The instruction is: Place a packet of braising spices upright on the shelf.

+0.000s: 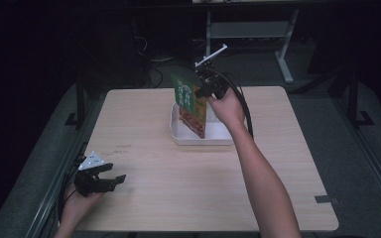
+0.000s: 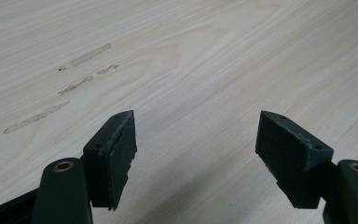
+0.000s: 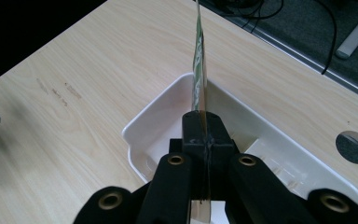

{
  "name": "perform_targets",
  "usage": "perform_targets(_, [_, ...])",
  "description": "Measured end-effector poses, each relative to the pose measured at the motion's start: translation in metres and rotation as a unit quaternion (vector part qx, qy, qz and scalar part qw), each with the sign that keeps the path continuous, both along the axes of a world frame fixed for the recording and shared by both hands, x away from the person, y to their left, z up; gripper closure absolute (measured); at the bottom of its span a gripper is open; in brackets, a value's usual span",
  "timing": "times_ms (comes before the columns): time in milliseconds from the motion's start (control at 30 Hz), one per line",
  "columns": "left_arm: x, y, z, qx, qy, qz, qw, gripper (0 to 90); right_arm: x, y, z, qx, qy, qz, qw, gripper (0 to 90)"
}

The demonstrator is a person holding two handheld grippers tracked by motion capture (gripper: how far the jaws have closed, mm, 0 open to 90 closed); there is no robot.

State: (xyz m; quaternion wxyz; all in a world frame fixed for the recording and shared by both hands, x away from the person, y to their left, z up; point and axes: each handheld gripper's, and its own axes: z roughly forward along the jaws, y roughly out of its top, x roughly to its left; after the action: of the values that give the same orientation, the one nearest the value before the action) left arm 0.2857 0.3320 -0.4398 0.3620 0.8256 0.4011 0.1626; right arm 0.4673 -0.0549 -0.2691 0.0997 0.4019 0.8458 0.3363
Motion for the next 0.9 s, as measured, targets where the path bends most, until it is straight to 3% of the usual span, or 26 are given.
perform_targets(600, [0.000, 0.000, 0.000, 0.001, 0.000, -0.001, 1.0000, 28.7, -0.003, -0.010, -0.005, 0.008, 0.005, 0.000, 1.0000, 89.3])
perform_targets(900, [0.000, -0.001, 0.000, 0.001, 0.000, -0.001, 1.0000, 28.7, -0.004, -0.017, -0.009, 0.014, 0.007, -0.006, 0.9999, 69.3])
